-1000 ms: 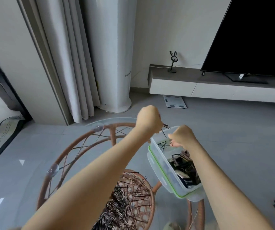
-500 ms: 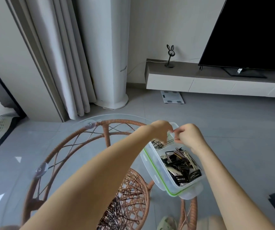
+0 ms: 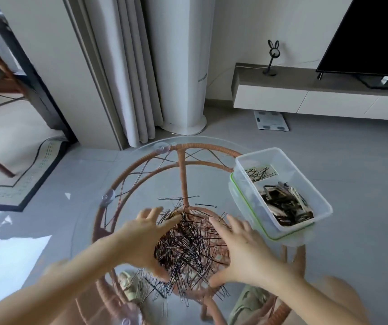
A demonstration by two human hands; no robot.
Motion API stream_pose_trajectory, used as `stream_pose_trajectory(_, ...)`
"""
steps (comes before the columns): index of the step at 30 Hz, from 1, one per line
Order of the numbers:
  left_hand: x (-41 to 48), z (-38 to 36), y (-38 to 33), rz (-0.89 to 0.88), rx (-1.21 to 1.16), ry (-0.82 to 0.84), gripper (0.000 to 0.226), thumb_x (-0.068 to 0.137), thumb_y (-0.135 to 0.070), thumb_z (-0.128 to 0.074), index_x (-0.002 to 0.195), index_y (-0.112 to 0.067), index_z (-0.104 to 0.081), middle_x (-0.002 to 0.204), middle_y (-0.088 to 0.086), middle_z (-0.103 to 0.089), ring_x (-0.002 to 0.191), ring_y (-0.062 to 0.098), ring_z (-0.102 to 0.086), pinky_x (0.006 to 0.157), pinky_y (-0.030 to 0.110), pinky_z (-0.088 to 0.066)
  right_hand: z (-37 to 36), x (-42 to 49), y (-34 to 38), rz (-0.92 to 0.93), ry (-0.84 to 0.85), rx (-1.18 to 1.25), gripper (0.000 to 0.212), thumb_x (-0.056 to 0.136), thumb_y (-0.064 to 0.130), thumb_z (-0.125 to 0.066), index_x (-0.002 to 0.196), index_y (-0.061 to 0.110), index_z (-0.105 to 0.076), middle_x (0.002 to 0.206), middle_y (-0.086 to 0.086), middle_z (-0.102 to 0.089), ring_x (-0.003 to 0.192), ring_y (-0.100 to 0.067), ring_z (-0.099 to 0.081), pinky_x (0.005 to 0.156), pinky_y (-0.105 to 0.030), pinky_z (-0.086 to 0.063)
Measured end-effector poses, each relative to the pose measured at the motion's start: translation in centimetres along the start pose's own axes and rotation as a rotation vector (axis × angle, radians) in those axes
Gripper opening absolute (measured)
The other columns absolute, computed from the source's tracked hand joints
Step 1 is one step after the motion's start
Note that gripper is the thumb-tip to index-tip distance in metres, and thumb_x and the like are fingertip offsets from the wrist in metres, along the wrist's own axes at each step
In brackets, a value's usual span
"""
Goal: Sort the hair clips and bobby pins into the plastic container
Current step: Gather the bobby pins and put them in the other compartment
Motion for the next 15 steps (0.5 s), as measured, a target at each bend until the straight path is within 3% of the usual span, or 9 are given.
stream_pose_trajectory(2, -0.9, -2.8, -0.1, 0.013, 0.035, -0.025, 0.129, 0.055, -0.071, -0.068, 0.134, -0.042, 0.029, 0.156, 0.01, 0.008, 0.143, 0.034, -0.003, 0.114, 0.054, -0.026, -1.8, 0.4, 0.7, -0.001, -0.002, -0.043, 0.128, 0.05, 0.075, -0.065, 0.143, 0.033, 0.013, 0.154, -0.009, -0.001, 0.139, -0.031, -0.006, 0.112, -0.054, -0.014)
stream_pose_trajectory(4, -1.0, -3.7, -0.2, 0.026, 0.043, -0.107, 0.125, 0.057, -0.069, -0.068, 0.138, -0.043, 0.025, 0.156, 0.008, 0.002, 0.141, 0.031, -0.008, 0.114, 0.051, -0.025, -2.2, 0.8, 1.7, 0.021, -0.058, -0.066, 0.126, 0.051, 0.074, -0.065, 0.144, 0.03, 0.007, 0.152, -0.01, -0.009, 0.136, -0.031, -0.011, 0.11, -0.054, -0.018)
stream_pose_trajectory(7, -0.4, -3.0, -0.6, 0.006, -0.115, -0.251, 0.108, 0.062, -0.056, -0.073, 0.144, -0.044, -0.004, 0.147, 0.002, -0.021, 0.132, 0.023, -0.023, 0.11, 0.041, -0.036, -1.6, 1.4, 2.7, 0.049, -0.161, 0.029, 0.106, 0.059, 0.062, -0.07, 0.143, 0.025, -0.017, 0.137, -0.007, -0.032, 0.124, -0.026, -0.03, 0.106, -0.041, -0.031)
stream_pose_trajectory(10, 0.1, -1.9, -0.2, -0.018, -0.255, -0.336, 0.081, 0.069, -0.043, -0.075, 0.139, -0.038, -0.034, 0.127, -0.001, -0.042, 0.116, 0.018, -0.04, 0.101, 0.035, -0.044, -1.2, 1.9, 3.6, 0.078, -0.21, 0.193, 0.074, 0.072, 0.042, -0.072, 0.135, 0.022, -0.039, 0.122, -0.004, -0.043, 0.114, -0.023, -0.042, 0.098, -0.034, -0.039)
stream_pose_trajectory(15, 0.3, -0.5, 0.3, -0.011, -0.358, -0.408, 0.053, 0.078, -0.03, -0.071, 0.128, -0.027, -0.055, 0.112, -0.001, -0.056, 0.1, 0.018, -0.058, 0.088, 0.026, -0.047, 0.0, 2.0, 3.9, 0.088, -0.304, 0.322, 0.043, 0.085, 0.011, -0.061, 0.127, 0.016, -0.053, 0.12, -0.005, -0.058, 0.113, -0.02, -0.054, 0.097, -0.028, -0.043)
Point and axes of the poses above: each hand's wrist, its own x-axis towards the middle knuckle, its own z-axis out of the back of the hand, y = z × x, the point moved 7 cm from there along x, towards the middle knuckle
